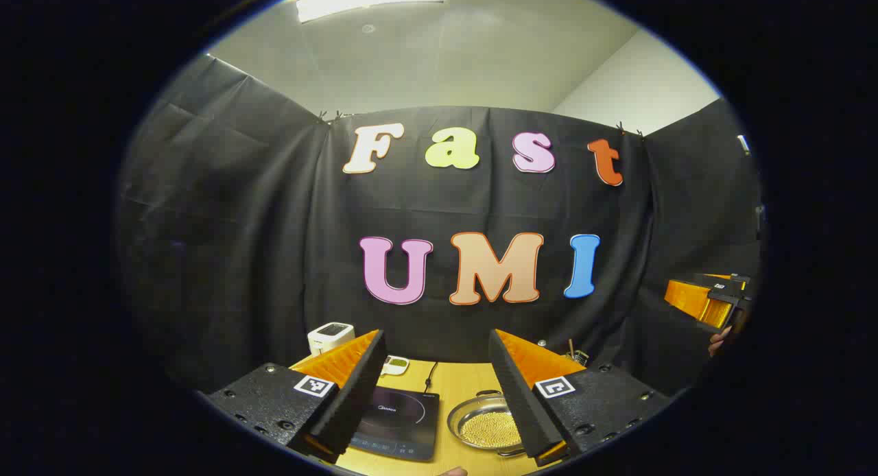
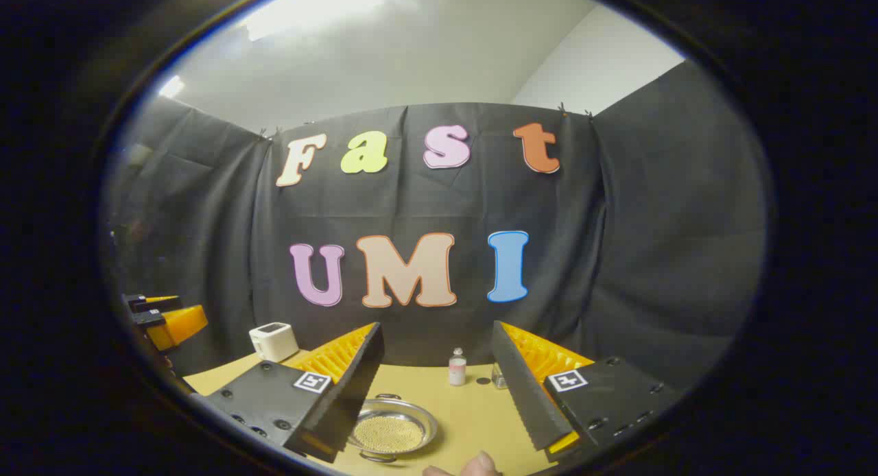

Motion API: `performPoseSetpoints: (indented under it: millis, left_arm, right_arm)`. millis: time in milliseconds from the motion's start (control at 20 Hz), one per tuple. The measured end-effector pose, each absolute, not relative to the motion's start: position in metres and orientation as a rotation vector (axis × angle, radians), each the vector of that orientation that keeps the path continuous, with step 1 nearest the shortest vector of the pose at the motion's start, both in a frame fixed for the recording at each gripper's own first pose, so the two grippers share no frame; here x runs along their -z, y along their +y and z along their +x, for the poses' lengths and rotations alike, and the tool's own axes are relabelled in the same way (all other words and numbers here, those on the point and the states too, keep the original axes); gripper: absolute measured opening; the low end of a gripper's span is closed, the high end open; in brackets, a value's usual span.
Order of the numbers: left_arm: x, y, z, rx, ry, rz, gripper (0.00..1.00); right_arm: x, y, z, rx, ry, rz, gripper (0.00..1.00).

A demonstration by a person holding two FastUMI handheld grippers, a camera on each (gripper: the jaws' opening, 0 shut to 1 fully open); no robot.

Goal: First push the handle of the pot to place it horizontally, then grasp the pot with both hands and set it on the induction cooktop.

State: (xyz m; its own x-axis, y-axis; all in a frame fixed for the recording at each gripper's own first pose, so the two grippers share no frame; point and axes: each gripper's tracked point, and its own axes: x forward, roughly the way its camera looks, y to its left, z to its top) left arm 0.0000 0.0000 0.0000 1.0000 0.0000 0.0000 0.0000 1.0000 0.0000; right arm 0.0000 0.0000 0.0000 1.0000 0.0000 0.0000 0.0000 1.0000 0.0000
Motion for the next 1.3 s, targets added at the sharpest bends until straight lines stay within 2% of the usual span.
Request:
performPoseSetpoints:
  millis: [200,250,300,350,450,600,650,800,900,950,1000,1100,1150,1300]
  left_arm:
    - [0.000,-0.001,-0.002,-0.006,0.007,-0.003,0.86]
    - [0.000,-0.001,-0.002,-0.005,0.008,-0.004,0.91]
    - [0.000,-0.001,-0.002,-0.005,0.010,-0.003,0.91]
    - [0.001,0.000,-0.002,-0.009,0.007,-0.002,0.86]
    - [0.000,0.001,-0.004,-0.013,0.005,-0.002,0.91]
    - [0.001,0.001,-0.005,-0.013,0.010,-0.001,0.91]
    - [0.002,0.001,-0.004,-0.013,0.011,0.001,0.86]
    - [0.003,0.000,-0.004,-0.017,0.015,0.002,0.86]
    - [0.005,0.000,-0.003,-0.021,0.019,0.003,0.96]
    - [0.005,0.001,-0.003,-0.025,0.024,0.005,0.86]
    - [0.007,0.002,-0.004,-0.026,0.028,0.005,0.96]
    - [0.009,0.004,-0.003,-0.029,0.033,0.007,0.86]
    - [0.010,0.006,-0.003,-0.032,0.035,0.011,0.91]
    - [0.012,0.016,0.002,-0.036,0.038,0.015,0.91]
  right_arm:
    - [-0.004,-0.003,0.000,-0.003,-0.007,-0.007,0.97]
    - [-0.001,-0.003,0.000,-0.006,-0.001,-0.003,0.98]
    - [-0.001,-0.002,0.000,-0.008,0.004,0.000,0.97]
    - [-0.001,-0.003,0.000,-0.011,0.004,0.000,0.97]
    - [-0.002,-0.002,0.001,-0.014,0.002,-0.002,0.97]
    - [0.002,0.000,0.001,-0.024,0.016,-0.002,0.96]
    - [0.003,0.000,0.002,-0.025,0.018,0.000,0.97]
    - [0.006,0.002,0.006,-0.035,0.029,-0.002,0.97]
    - [0.011,0.007,0.008,-0.054,0.041,-0.003,0.96]
    - [0.014,0.010,0.008,-0.064,0.050,-0.002,0.96]
    - [0.018,0.013,0.012,-0.075,0.064,-0.001,0.95]
    - [0.025,0.018,0.014,-0.090,0.083,0.003,0.91]
    - [0.030,0.023,0.017,-0.094,0.092,0.007,0.91]
    - [0.047,0.038,0.024,-0.121,0.142,0.017,0.75]
